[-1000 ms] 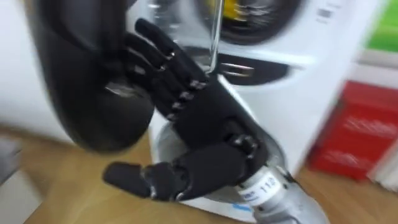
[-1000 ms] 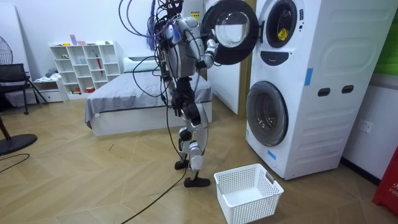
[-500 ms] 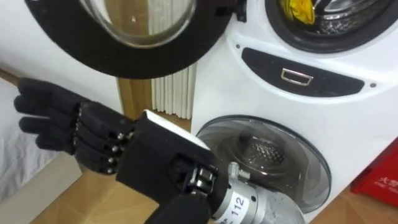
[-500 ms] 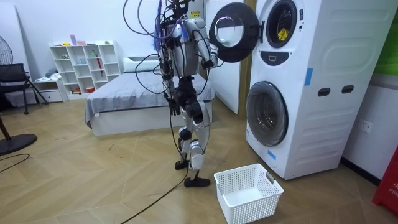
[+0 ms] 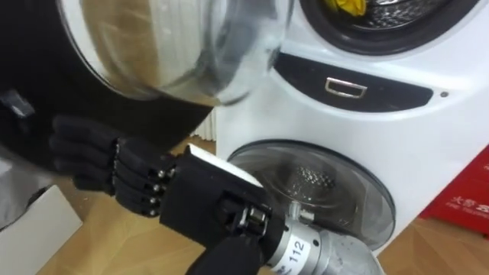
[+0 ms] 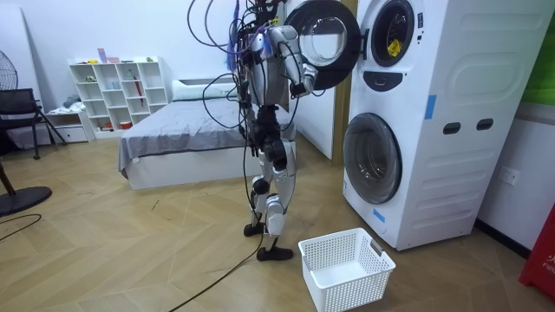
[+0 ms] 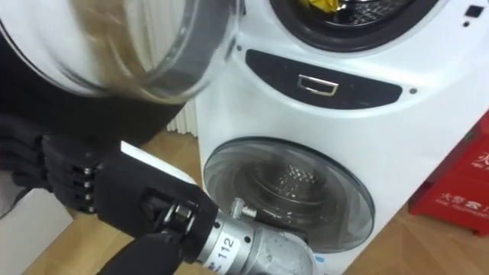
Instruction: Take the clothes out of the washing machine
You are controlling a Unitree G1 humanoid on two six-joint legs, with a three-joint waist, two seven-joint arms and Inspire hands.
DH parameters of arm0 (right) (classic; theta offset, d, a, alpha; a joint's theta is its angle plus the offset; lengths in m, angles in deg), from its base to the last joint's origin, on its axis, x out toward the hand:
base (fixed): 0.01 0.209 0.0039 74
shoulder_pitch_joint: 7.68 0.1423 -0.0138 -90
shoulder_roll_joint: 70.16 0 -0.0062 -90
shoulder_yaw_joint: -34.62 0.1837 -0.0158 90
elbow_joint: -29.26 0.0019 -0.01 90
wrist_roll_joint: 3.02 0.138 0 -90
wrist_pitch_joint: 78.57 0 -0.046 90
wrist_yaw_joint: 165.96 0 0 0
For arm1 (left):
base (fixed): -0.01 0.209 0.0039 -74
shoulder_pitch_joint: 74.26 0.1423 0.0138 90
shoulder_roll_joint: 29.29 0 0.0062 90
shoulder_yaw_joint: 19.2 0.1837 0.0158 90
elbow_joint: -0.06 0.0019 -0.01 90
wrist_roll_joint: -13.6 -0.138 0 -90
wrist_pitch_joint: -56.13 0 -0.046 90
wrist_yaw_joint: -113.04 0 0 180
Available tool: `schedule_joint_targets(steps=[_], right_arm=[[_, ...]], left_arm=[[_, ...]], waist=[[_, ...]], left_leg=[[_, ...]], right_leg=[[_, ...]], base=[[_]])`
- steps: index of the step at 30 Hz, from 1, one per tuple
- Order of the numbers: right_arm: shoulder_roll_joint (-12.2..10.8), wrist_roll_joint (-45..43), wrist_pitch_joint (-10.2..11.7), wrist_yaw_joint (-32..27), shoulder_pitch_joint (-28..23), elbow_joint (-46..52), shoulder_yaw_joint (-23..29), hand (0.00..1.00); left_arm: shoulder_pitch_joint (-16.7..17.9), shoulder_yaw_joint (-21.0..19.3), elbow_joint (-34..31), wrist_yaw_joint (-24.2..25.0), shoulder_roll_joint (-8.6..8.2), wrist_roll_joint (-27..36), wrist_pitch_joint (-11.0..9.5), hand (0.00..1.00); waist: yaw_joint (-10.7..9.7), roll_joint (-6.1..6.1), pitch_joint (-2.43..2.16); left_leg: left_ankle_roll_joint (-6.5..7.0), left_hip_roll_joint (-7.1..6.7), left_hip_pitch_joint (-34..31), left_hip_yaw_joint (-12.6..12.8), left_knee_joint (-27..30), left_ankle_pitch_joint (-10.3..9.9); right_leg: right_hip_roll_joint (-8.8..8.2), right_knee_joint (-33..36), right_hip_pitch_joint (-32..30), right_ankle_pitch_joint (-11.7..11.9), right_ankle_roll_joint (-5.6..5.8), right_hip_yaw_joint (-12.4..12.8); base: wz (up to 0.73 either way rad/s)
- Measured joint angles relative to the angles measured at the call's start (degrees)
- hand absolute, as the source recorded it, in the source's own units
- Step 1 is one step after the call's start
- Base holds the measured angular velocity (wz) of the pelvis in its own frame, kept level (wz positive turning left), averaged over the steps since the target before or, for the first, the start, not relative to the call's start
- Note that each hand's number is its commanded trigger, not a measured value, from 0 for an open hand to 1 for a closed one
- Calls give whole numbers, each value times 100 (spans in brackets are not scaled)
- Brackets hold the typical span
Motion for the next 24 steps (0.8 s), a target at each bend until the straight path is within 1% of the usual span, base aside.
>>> schedule_joint_targets(steps=[1, 3, 7, 9, 11, 14, 17, 22, 24], right_arm=[[24, 1, 0, -2, -4, 0, 49, 0], [51, 34, 0, -13, -6, 4, 195, 0], [46, 10, 0, -10, -35, 60, 225, 0], [46, 10, 0, -11, -61, 61, 228, 0], [51, -3, 0, -14, -68, 61, 231, 0], [51, -54, 0, 0, -130, 62, 314, 0], [93, -214, 0, -19, -163, 63, 392, 0], [97, -282, -1, 1, -524, 88, 413, 0], [86, -402, -1, 36, -646, 100, 486, 0]], left_arm=[[13, 0, 1, 0, 0, 0, 0, 0], [91, 4, 17, 0, -1, -3, -2, 0], [129, 2, 122, -2, -6, -14, -9, 0], [205, 4, 119, -8, -25, -14, -6, 0], [224, 5, 121, -11, -58, -14, 2, 0], [241, 5, 120, -12, -136, -14, 17, 0], [245, 5, 116, -31, -152, -18, 36, 0], [233, 3, 107, -57, -146, -30, 60, 0], [235, 3, 110, -56, -146, -76, 58, 0]], waist=[[-24, 0, 0], [-151, 0, -1], [-184, 10, 6], [-265, 34, 8], [-286, 60, 8], [-308, 135, -7], [-383, 202, -24], [-502, 196, -47], [-602, 197, -48]], left_leg=[[0, 0, 3, 24, 1, 0], [0, 1, 12, 38, -1, 0], [2, 0, 88, 65, -4, -10], [29, 5, 103, 65, 0, -53], [45, 10, 103, 64, 0, -91], [94, 10, 110, 71, -2, -150], [144, 0, 95, 81, -6, -196], [169, -10, 95, 189, 1, -210], [170, -11, 96, 201, 6, -211]], right_leg=[[1, 0, 0, 0, 0, 18], [4, -1, 5, 0, 1, 36], [8, -4, 48, -5, 8, 87], [19, -14, 89, -20, 27, 74], [25, -7, 86, -20, 36, 77], [26, 4, 85, -9, 70, 80], [32, 8, 59, 12, 106, 85], [40, 18, 26, 35, 136, 171], [38, 18, 20, 38, 137, 184]], base=[[-13], [-4], [-6], [7], [0], [0], [0], [-10], [-4]])
